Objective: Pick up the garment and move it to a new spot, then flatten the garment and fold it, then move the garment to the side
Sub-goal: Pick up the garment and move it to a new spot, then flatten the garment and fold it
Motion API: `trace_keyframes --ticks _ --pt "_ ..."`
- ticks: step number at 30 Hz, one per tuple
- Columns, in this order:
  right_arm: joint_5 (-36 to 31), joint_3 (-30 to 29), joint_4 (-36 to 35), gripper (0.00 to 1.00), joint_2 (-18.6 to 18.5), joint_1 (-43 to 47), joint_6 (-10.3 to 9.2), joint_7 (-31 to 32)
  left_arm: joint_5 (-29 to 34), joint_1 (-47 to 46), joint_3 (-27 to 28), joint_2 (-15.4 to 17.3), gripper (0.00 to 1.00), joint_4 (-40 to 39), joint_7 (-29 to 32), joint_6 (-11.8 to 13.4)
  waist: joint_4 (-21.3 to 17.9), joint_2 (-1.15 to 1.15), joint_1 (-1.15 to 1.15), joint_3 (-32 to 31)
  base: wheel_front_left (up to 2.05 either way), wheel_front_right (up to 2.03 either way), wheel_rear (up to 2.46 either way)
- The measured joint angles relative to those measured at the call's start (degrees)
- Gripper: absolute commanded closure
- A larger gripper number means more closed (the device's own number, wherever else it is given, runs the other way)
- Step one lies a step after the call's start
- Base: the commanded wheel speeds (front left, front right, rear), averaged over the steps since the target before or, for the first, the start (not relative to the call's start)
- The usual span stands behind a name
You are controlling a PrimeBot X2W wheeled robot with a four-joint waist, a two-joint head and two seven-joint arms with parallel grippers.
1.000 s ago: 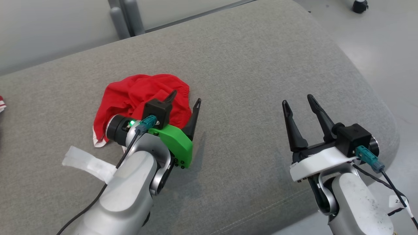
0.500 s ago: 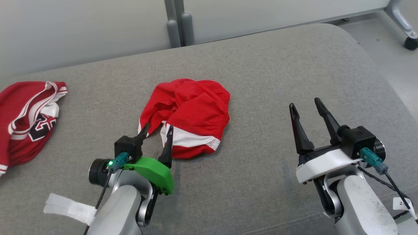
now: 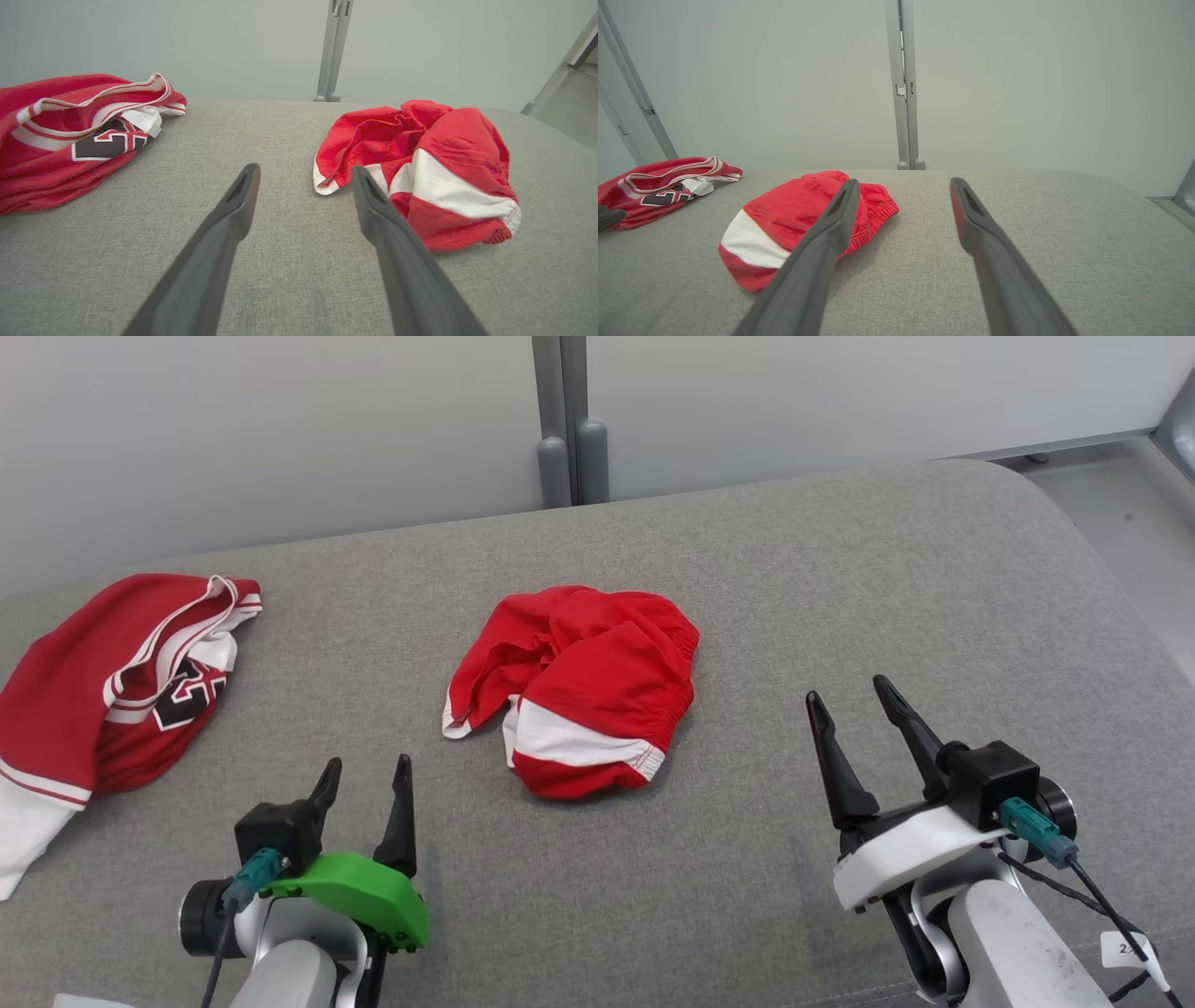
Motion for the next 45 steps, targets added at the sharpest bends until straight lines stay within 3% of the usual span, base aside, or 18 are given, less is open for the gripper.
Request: trace_keyframes --ticks 10,19,30,45 --pt "0.73 -0.02 1.16 0.0 0.13 1.31 -0.02 0.0 3.18 4.36 6.46 -0.21 0.0 -7.75 -0.01 0.07 0.15 0.0 0.0 -0.41 0.0 0.0 0.0" --pt "1.34 0.38 6.26 0.0 0.13 2.07 1.11 0.01 5.87 6.25 4.39 -0.99 0.0 -10.78 -0.01 0.09 2.42 0.0 0.0 -0.1 0.0 0.0 0.0" --pt "9.29 -0.98 13.29 0.0 0.46 -0.26 3.25 0.37 8.05 7.7 1.15 -1.51 0.0 -14.37 -0.16 0.15 9.65 0.0 0.0 2.0 0.0 0.0 0.0" --pt "16.3 -0.6 20.84 0.0 0.71 -5.6 4.39 1.9 8.54 7.82 0.58 -1.93 0.0 -17.01 -0.16 0.32 18.38 0.0 0.0 6.09 0.0 0.0 0.0"
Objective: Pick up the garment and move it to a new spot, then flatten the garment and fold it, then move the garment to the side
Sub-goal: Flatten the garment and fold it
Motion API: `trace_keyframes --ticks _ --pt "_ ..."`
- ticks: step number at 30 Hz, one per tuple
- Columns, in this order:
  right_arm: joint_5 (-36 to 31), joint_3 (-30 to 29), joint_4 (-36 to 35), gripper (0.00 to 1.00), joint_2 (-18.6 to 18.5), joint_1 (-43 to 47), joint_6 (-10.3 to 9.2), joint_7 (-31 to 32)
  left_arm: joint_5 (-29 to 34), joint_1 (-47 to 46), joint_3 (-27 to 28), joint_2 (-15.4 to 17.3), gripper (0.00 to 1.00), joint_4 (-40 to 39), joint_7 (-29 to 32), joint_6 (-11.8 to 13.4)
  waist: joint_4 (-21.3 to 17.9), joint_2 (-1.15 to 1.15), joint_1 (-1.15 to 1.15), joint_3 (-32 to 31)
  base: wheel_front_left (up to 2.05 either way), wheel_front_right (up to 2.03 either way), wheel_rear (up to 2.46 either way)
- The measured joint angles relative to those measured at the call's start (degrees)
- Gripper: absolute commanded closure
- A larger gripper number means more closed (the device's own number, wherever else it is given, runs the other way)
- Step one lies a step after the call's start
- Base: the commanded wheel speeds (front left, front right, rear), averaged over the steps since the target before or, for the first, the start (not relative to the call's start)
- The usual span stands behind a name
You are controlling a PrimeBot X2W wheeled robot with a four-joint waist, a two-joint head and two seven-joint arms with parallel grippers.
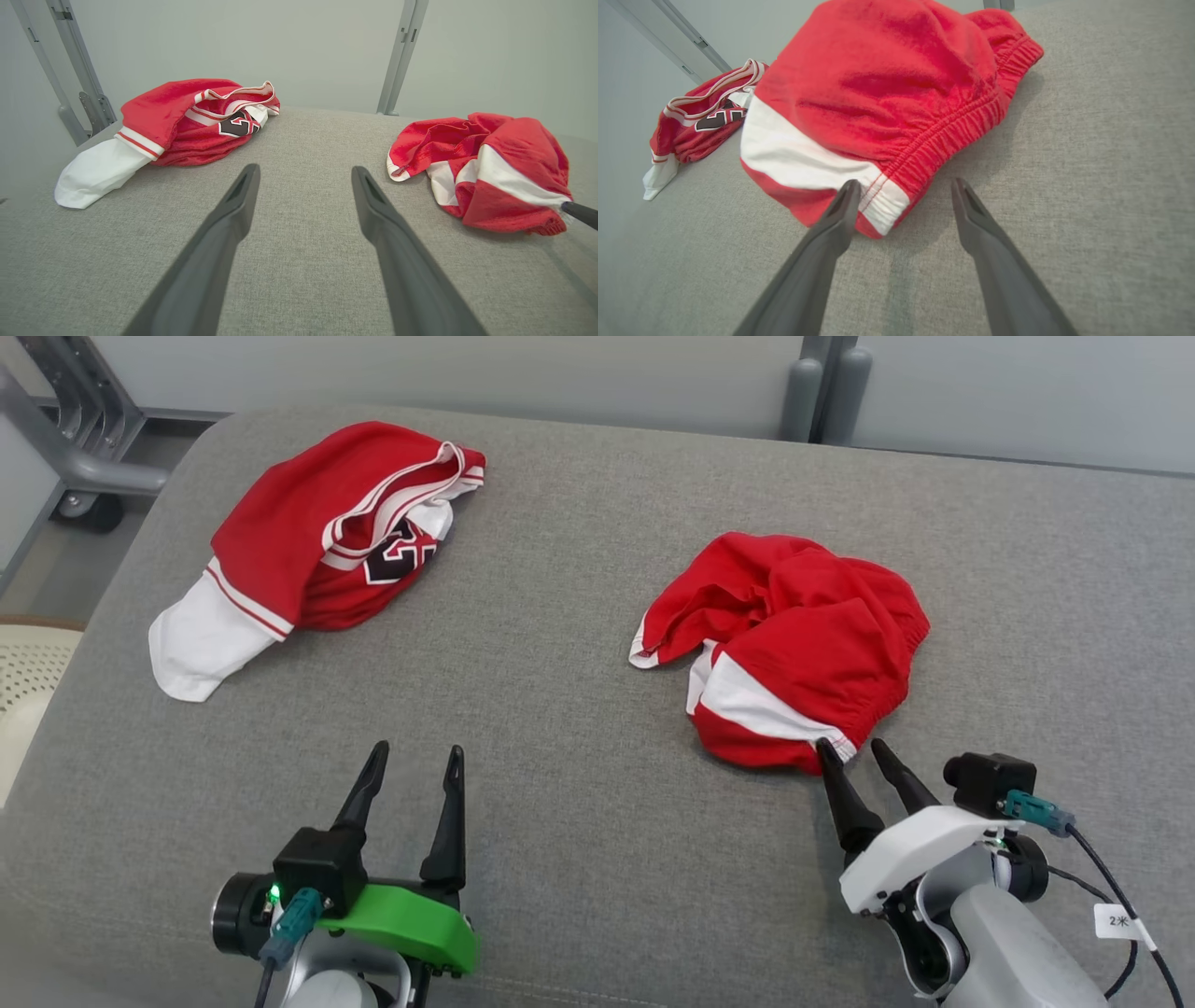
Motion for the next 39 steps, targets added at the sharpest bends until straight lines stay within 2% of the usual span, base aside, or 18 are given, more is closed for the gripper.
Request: trace_keyframes --ticks 4,5,8,10,11,12,22,35,39 --pt "1.46 0.73 1.8 0.0 0.0 -1.8 0.33 0.02 0.0 0.34 0.55 -0.03 0.0 -0.35 0.0 0.0 1.16 0.0 0.0 1.54 0.0 0.0 0.0" --pt "2.3 0.98 2.09 0.04 -0.02 -2.06 0.34 0.03 0.01 0.54 0.84 -0.08 0.0 -0.55 0.0 0.0 1.38 0.0 0.0 1.88 0.0 0.0 0.0" --pt "3.04 2.05 3.11 0.55 -0.11 -2.87 0.4 0.02 0.08 0.67 1.72 -0.12 0.0 -0.84 0.0 0.0 1.84 0.0 0.0 2.62 0.0 0.0 0.0" --pt "3.39 2.96 3.13 0.7 -0.13 -3.43 0.7 -0.02 0.09 0.78 2.76 -0.19 0.0 -1.3 0.0 0.0 1.78 0.0 0.0 2.89 0.0 0.0 0.0" --pt "3.69 3.19 3.13 0.96 -0.07 -3.71 0.87 -0.02 0.09 0.82 3.09 -0.2 0.0 -1.41 0.0 0.0 1.62 0.0 0.0 2.96 0.0 0.0 0.0" --pt "3.89 3.42 3.12 1.0 -0.09 -4.08 0.87 -0.03 0.1 0.83 3.38 -0.2 0.0 -1.49 0.0 0.01 1.41 0.0 0.0 2.99 0.0 0.0 0.0" --pt "3.35 3.0 -2.07 1.0 -1.24 -8.85 0.9 -0.81 0.1 1.13 4.39 -0.26 0.0 -2.02 0.0 0.01 -2.17 0.0 0.0 2.51 0.0 0.0 0.0" --pt "-2.96 3.97 -8.56 1.0 -14.08 -15.83 1.4 -0.91 0.07 2.69 4.28 -0.35 0.0 -1.9 0.0 0.01 -7.15 0.0 0.0 -0.87 0.0 0.0 0.0" --pt "-4.19 5.31 -10.7 1.0 -15.46 -18.34 1.4 0.64 -0.04 2.97 3.79 -0.36 0.0 -1.77 0.0 0.01 -7.87 0.0 0.0 -2.18 0.0 0.0 0.0"
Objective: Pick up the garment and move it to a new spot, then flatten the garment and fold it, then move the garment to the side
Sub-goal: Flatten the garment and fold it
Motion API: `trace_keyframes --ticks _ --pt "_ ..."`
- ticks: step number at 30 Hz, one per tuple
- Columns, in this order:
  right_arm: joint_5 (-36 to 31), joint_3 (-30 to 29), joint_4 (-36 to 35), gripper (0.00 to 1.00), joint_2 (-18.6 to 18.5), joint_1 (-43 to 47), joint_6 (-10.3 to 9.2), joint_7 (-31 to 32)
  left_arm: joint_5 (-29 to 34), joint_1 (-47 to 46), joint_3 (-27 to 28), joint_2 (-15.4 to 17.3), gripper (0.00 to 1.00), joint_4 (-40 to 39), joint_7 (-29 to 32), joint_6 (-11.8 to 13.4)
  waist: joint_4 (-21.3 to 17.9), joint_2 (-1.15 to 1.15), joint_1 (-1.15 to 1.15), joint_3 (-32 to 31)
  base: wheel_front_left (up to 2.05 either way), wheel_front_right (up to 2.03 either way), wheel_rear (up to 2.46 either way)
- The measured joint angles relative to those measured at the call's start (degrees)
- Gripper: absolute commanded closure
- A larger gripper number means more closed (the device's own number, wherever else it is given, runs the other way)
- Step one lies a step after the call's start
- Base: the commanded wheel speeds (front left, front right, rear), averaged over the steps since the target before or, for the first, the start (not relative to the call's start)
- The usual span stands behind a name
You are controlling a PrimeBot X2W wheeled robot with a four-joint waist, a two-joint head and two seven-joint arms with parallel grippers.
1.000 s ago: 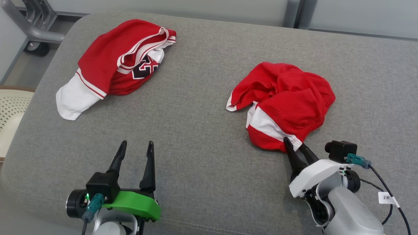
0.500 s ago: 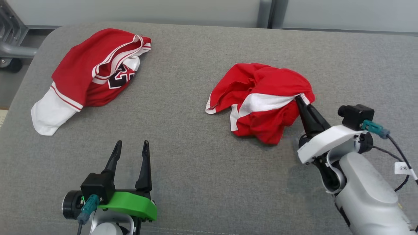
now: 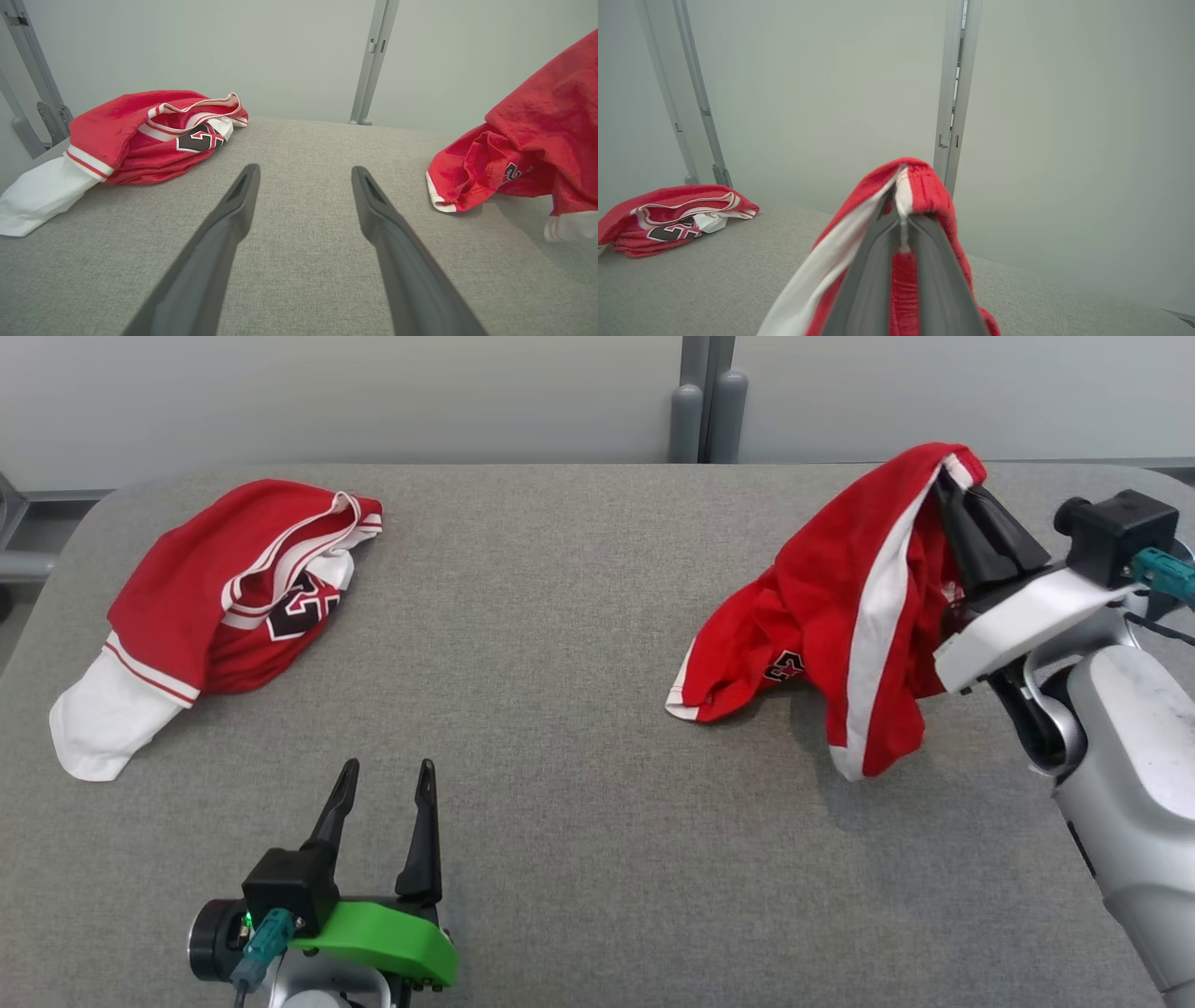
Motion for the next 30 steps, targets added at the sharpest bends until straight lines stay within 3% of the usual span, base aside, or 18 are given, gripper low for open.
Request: trace_keyframes --ticks 6,12,14,18,24,30 --pt "0.74 8.39 -6.15 1.0 2.52 -5.48 0.02 2.43 -0.51 0.04 -0.94 -0.01 0.0 -0.18 0.0 0.0 -0.08 0.0 0.0 -1.26 0.0 0.0 0.0" --pt "5.73 7.05 -12.4 1.0 4.93 -15.29 0.08 1.89 -1.59 0.08 -0.85 -0.01 0.0 -0.69 0.0 0.0 0.33 0.0 0.0 -1.96 0.0 0.0 0.0" --pt "6.21 8.94 -9.17 1.0 4.06 -15.84 0.09 7.43 -1.82 0.09 -0.86 -0.01 0.0 -0.89 0.0 0.0 0.4 0.0 0.0 -2.02 0.0 0.0 0.0" --pt "5.35 14.08 0.2 1.0 -1.86 -7.93 0.09 16.19 -2.33 0.17 -1.49 -0.04 0.0 -1.3 0.0 0.0 0.67 0.0 0.0 -1.87 0.0 0.0 0.0" --pt "10.56 12.63 4.04 1.0 -0.37 -2.33 0.09 18.15 -2.34 0.2 -0.56 -0.03 0.0 -1.81 0.0 0.0 0.49 0.0 0.0 -0.55 0.0 0.0 0.0" --pt "11.4 11.38 6.68 1.0 -0.44 1.52 0.08 17.92 -2.8 0.2 -3.92 -0.03 0.0 -1.77 0.0 -0.04 -0.34 0.0 0.0 0.91 0.0 0.0 0.0"
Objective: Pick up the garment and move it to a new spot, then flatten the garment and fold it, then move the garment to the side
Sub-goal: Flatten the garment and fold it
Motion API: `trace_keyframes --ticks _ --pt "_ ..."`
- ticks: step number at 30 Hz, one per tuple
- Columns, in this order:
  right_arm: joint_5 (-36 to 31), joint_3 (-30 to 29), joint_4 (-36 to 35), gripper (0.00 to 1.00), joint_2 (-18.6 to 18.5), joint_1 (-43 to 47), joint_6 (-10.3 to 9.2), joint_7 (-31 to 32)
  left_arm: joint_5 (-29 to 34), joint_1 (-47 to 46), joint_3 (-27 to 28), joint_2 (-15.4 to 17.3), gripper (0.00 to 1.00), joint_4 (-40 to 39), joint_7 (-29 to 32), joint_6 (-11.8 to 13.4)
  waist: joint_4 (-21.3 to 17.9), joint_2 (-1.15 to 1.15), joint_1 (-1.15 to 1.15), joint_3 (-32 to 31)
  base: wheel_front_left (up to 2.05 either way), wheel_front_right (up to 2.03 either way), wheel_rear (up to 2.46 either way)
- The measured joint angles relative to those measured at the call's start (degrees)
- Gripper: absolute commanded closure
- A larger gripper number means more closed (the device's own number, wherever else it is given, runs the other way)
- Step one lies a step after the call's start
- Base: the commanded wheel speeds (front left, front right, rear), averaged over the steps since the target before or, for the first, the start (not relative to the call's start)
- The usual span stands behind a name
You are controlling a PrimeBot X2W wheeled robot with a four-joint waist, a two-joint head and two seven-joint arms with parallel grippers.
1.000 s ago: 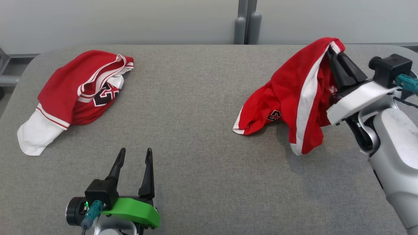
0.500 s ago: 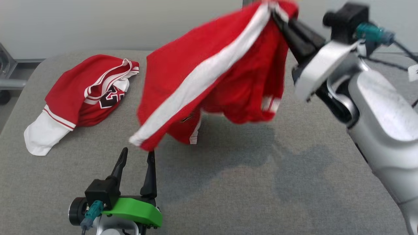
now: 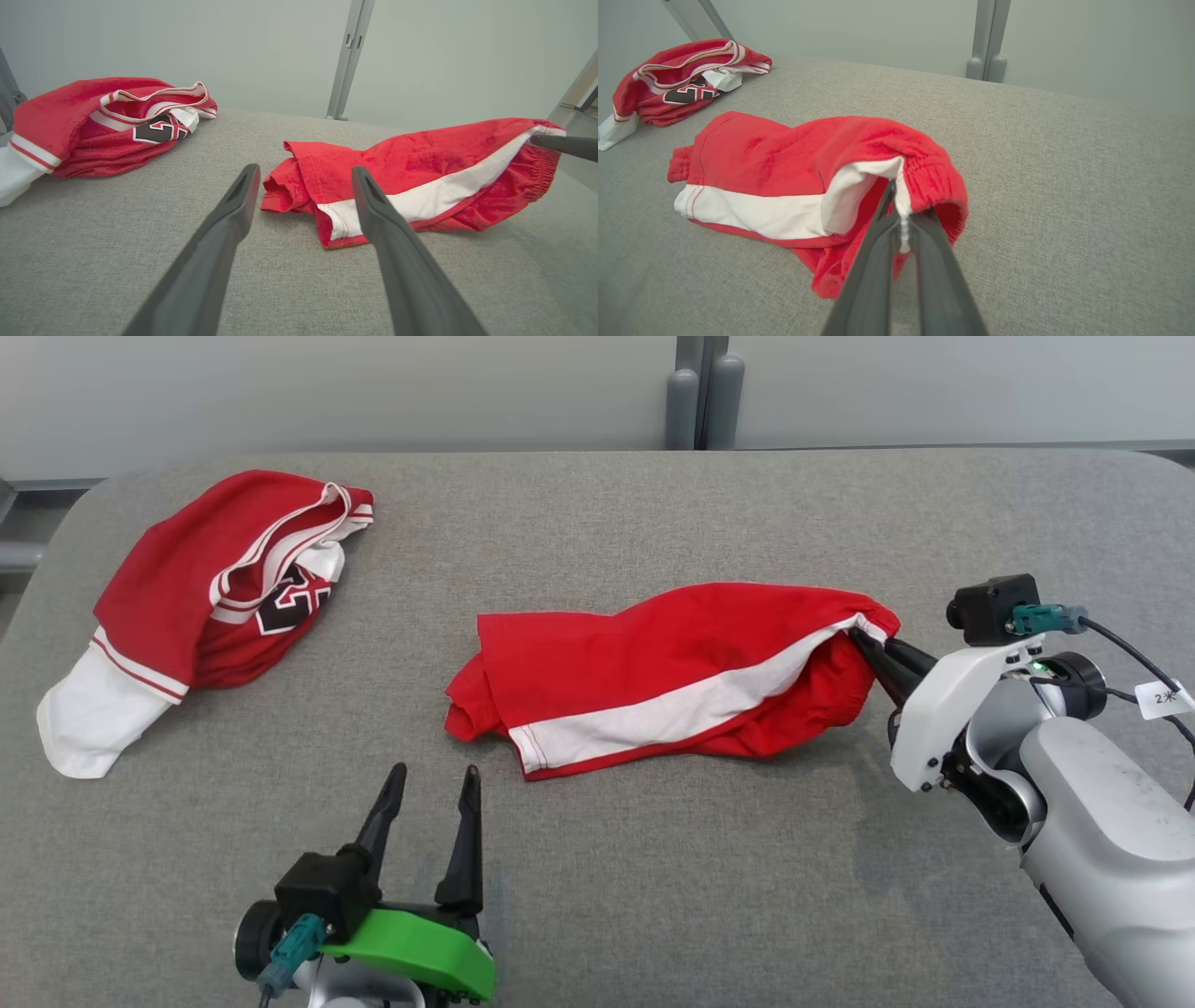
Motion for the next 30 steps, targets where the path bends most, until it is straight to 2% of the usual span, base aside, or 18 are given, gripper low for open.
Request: trace_keyframes --ticks 4,8,10,22,30 --pt "0.26 -0.93 0.33 1.0 0.19 0.13 0.0 -1.37 -4.41 -0.01 -2.42 0.0 0.0 0.75 0.01 -0.87 -0.6 0.0 0.0 0.64 0.0 0.0 0.0" --pt "0.22 -1.0 1.07 1.0 0.69 0.15 0.0 -3.68 -8.29 -0.35 -5.72 0.02 0.0 4.0 2.1 -2.56 -1.89 0.0 0.0 1.46 0.0 0.0 0.0" --pt "0.22 -1.03 1.36 1.0 0.92 0.21 0.0 -4.69 -11.01 -0.83 -6.76 0.01 0.0 5.45 3.08 -2.6 -2.45 0.0 0.0 1.76 0.0 0.0 0.0" --pt "-0.3 0.34 2.61 1.0 3.44 1.1 0.0 -8.05 -14.66 -9.07 -7.31 -0.02 0.0 13.34 6.58 -2.18 -6.01 0.0 0.0 3.76 0.0 0.0 0.0" --pt "-0.37 0.75 3.36 1.0 4.38 0.9 0.0 -9.87 -16.14 -13.79 -6.69 -0.09 0.0 17.62 6.48 -1.58 -7.86 0.0 0.0 5.71 0.0 0.0 0.0"
